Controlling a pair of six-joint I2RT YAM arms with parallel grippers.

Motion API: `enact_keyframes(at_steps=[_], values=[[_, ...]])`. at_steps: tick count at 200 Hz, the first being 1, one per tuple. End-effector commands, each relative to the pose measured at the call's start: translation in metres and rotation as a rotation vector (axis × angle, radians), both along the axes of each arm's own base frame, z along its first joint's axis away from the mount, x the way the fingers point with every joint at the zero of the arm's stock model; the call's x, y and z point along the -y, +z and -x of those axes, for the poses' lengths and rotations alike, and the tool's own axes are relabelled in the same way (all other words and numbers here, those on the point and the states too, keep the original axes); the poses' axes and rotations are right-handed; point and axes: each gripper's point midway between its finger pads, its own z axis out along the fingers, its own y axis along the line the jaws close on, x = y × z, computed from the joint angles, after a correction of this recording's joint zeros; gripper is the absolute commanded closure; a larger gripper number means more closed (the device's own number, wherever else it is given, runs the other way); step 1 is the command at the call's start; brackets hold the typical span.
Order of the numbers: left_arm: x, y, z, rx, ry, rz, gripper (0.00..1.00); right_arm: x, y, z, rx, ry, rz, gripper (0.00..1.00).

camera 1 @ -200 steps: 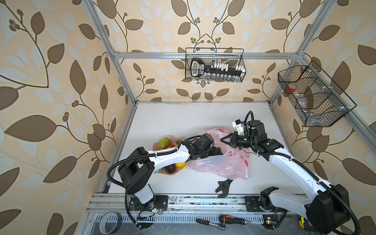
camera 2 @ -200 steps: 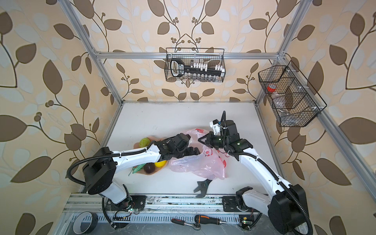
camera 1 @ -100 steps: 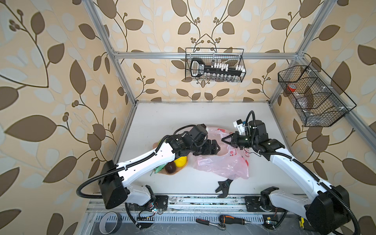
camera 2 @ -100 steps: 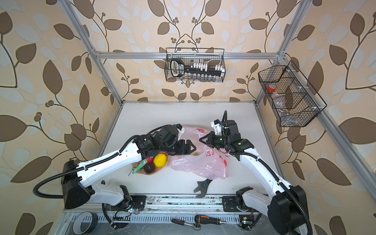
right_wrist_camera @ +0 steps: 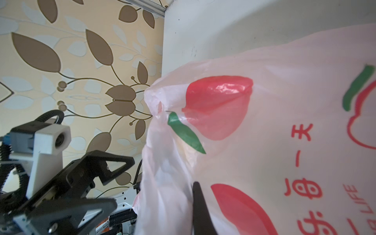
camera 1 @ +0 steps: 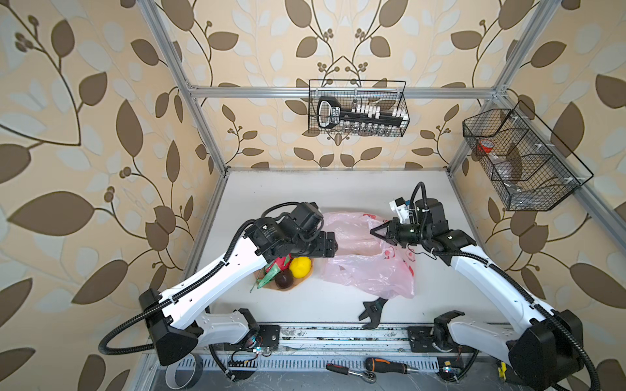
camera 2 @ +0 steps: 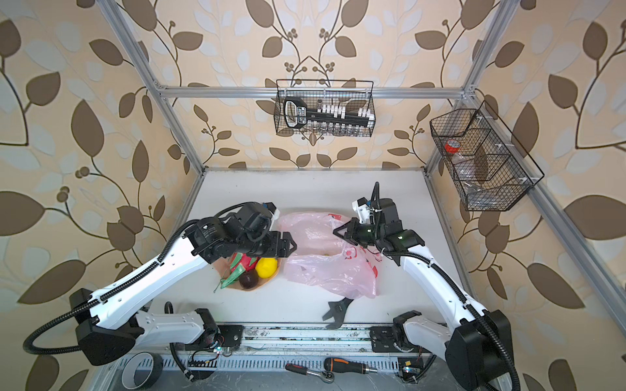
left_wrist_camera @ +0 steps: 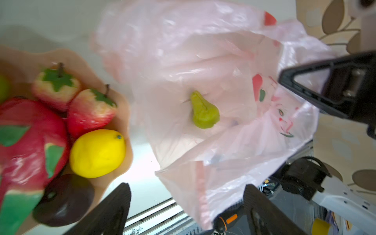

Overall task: Place the fruits into the plastic bag
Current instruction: Pick up the fruit from the plate.

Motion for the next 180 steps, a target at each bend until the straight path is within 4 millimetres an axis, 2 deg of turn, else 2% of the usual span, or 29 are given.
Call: enact_keyframes(at_steps=[1,20,33,47,59,97,136,163,166,180], values=[[-0.045,-0.001,0.000,-0.017,0.079,-0.087,0.11,0.001,0.013,-0.001,0.029,0.008,0.000,1.00],[-0.067,-0.003,-0.010,-0.012,0.145,-0.131,0.11,0.001,0.012,-0.001,0.028,0.006,0.001,1.00],[-0.081,-0.008,-0.017,-0.025,0.175,-0.185,0.08,0.001,0.012,-0.002,0.027,0.006,0.002,1.00],[-0.100,-0.013,-0.025,-0.031,0.223,-0.260,0.01,0.001,0.013,-0.001,0.028,0.008,0.003,1.00],[-0.115,-0.015,-0.031,-0.023,0.264,-0.311,0.01,0.002,0.014,-0.002,0.029,0.002,0.009,1.00],[-0.148,-0.030,-0.056,-0.085,0.369,-0.298,0.01,0.002,0.016,-0.003,0.032,0.004,0.006,1.00],[-0.163,-0.054,-0.081,-0.165,0.470,-0.221,0.01,0.002,0.018,-0.003,0.035,0.002,0.008,1.00],[-0.170,-0.069,-0.090,-0.213,0.532,-0.228,0.01,0.002,0.018,-0.004,0.035,0.002,0.009,1.00],[-0.171,-0.078,-0.092,-0.239,0.535,-0.238,0.01,0.002,0.019,-0.004,0.037,0.003,0.008,1.00],[-0.170,-0.089,-0.097,-0.265,0.551,-0.233,0.01,0.002,0.018,-0.004,0.038,0.002,0.011,1.00]])
